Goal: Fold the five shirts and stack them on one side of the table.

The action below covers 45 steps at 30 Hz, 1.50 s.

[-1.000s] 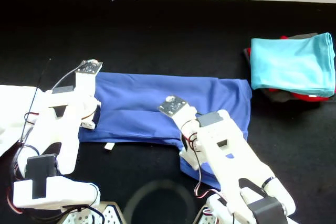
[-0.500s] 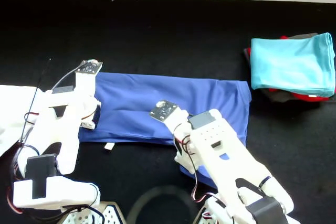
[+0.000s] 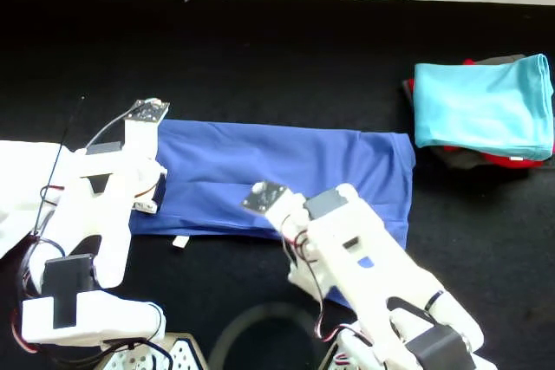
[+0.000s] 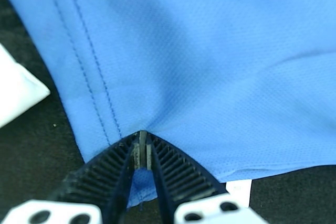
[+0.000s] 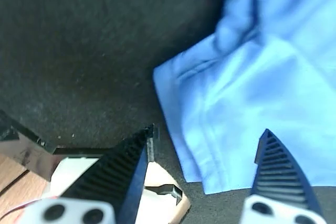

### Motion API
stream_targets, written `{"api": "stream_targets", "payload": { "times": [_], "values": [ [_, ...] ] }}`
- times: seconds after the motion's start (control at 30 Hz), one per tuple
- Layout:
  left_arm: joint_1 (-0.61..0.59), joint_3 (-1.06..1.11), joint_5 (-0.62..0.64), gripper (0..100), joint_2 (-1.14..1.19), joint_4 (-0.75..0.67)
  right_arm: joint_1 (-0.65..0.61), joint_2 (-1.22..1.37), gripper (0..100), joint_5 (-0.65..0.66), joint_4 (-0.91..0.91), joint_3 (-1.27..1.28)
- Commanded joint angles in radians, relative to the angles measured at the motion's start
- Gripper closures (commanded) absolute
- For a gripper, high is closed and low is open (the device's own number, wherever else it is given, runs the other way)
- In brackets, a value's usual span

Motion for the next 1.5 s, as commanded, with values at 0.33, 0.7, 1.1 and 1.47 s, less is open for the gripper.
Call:
{"api": "stream_targets", "payload": {
  "times": [0.33,0.7,1.1,1.47],
  "values": [
    [-0.03,-0.024,-0.012,99,0.008,-0.006,0.119,0.001,78.9,0.117,-0.314,0.274],
    [-0.03,-0.024,-0.012,99,0.008,-0.006,0.214,-0.012,99.2,0.137,-0.236,0.168],
    [-0.03,-0.024,-0.012,99,0.008,-0.006,0.435,0.004,99.2,0.259,-0.076,-0.325],
    [-0.03,-0.024,-0.012,99,0.008,-0.006,0.467,0.222,99.2,0.267,-0.294,-0.424]
  ]
}}
